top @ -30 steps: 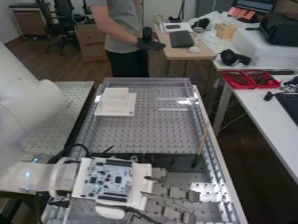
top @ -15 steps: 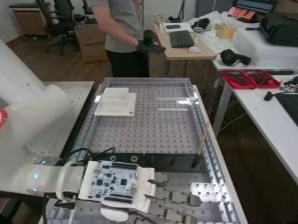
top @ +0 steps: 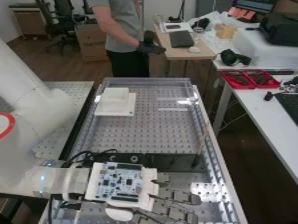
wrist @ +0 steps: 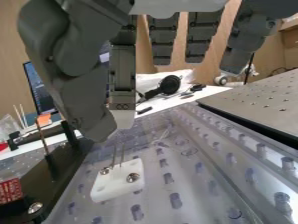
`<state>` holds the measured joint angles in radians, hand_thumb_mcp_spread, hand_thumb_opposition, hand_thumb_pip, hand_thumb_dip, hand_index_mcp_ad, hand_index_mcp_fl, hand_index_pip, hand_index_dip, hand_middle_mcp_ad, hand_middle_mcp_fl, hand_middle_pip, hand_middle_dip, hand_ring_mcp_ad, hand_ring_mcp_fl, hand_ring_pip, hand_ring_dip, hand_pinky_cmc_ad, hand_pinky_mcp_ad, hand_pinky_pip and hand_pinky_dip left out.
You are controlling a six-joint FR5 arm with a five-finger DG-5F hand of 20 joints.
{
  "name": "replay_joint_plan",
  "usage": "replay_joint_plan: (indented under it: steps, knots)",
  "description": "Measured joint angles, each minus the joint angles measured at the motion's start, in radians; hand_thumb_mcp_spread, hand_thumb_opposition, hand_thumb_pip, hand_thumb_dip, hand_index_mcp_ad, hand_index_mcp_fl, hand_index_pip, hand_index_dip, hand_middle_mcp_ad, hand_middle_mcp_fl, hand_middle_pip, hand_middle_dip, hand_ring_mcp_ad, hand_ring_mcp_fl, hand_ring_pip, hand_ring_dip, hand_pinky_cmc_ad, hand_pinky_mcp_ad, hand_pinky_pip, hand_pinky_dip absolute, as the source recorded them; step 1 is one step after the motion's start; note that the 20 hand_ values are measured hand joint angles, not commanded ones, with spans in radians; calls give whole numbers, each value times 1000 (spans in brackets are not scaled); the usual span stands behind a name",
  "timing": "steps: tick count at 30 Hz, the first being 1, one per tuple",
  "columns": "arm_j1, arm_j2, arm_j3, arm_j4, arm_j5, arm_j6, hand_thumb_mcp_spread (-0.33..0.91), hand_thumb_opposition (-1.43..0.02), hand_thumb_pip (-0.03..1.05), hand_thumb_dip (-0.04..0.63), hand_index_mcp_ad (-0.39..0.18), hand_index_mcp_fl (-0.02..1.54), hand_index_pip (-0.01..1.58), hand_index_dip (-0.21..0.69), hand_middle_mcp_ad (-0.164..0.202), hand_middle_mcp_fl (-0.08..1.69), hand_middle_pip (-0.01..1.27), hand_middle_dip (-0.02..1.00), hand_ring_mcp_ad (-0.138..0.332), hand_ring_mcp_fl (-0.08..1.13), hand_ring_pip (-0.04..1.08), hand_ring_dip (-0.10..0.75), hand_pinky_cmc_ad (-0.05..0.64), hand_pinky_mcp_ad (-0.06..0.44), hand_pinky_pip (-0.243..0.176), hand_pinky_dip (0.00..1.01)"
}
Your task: Grab the paper clip and place it in the clear container
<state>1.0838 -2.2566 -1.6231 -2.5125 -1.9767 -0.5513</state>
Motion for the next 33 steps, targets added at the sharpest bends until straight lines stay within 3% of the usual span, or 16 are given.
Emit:
replay_joint_plan:
  steps: [15,26,33]
  knots:
    - [-6,8,-13,38,-47,-73,436,-845,688,269,-127,290,1545,14,75,-7,138,188,134,0,98,124,333,276,-105,342]
    - [-8,11,-12,37,-81,-181,433,-845,693,269,-140,290,1545,14,73,-7,138,190,134,0,106,124,332,276,-89,347]
    - [-8,9,-8,37,-92,-218,433,-845,700,269,-140,269,1553,14,72,-7,136,190,134,0,140,124,330,278,-89,363]
